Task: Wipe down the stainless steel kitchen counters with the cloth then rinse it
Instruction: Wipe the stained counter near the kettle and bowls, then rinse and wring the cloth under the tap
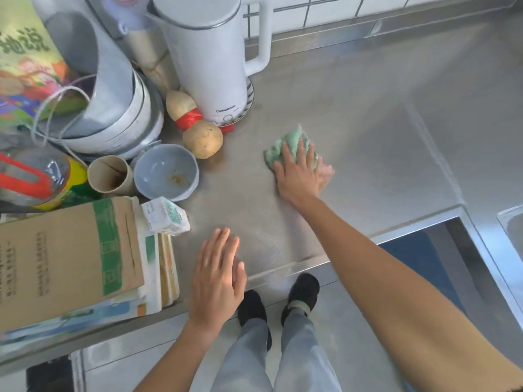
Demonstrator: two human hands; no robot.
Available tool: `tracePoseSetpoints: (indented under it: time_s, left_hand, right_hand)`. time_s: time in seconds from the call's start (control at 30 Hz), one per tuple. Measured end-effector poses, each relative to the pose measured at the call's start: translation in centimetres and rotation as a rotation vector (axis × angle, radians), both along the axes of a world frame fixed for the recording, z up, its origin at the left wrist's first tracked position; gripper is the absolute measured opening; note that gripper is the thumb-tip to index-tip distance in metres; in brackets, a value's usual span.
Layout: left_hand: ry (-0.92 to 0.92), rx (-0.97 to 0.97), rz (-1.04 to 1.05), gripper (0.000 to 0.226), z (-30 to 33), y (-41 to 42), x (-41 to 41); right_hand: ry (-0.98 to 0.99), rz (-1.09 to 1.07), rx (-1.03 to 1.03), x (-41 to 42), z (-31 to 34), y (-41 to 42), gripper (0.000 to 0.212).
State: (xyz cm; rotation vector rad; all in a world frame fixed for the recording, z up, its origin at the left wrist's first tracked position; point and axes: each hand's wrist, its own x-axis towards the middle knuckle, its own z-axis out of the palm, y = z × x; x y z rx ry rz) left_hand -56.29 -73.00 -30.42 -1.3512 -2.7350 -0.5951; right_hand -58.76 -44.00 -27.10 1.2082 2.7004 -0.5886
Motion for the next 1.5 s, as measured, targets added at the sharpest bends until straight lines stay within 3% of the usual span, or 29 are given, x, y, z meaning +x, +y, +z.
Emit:
tracePoseSetpoints:
  time_s: [0.13, 0.33, 0.47, 0.6, 0.67, 0.9, 1.03, 1.13, 1.3, 1.5]
  left_hand:
    - [-0.014, 0.012, 0.002, 0.049, 0.1, 0.2, 0.1]
    - [-0.041, 0.014, 0.015, 0.049, 0.2, 0.1, 0.0]
    - [-0.031, 0.01, 0.013, 0.049, -0.1, 0.1, 0.0]
    - [-0.024, 0.002, 0.007, 0.048, -0.1, 0.1, 0.1]
    - [-0.019, 0.001, 0.008, 0.048, -0.1, 0.1, 0.1]
    - [-0.084, -0.036, -0.019, 0.049, 0.4, -0.1, -0.2]
    - [-0.25, -0.02, -0.004, 0.044, 2.1, 0.3, -0.2]
    - [-0.37, 0.008, -0.027, 0.042, 3.9, 0.3, 0.8]
    - [-0.604, -0.006, -0.263, 0.027, 7.1, -2.5, 5.7]
    - [-0.588, -0.285, -0.568, 0.026, 9.8, -7.5, 13.7]
  right_hand:
    - [0.05, 0.231, -0.01, -1.5, -0.2, -6.4, 0.057]
    - [0.033, 0.681, -0.002, 14.6, -0.3, -4.7, 0.063]
    - [-0.033, 0.411, 0.021, 19.4, 0.3, 0.1, 0.069]
    - [0.038, -0.043, 0.022, 14.8, -0.4, -2.5, 0.062]
    - [0.089, -0.141, -0.002, 11.7, -0.4, -5.5, 0.059]
    - [0.145, 0.347, -0.047, 14.3, 0.3, -12.3, 0.068]
    - [0.027, 0.436, 0.154, 16.5, 2.3, -12.7, 0.058]
    - [0.06, 0.266, 0.045, 18.5, 4.0, -13.3, 0.061]
    - [0.236, -0.107, -0.19, 29.1, 6.1, -16.0, 0.052]
    - [0.311, -0.553, -0.281, 46.1, 9.3, -23.9, 0.042]
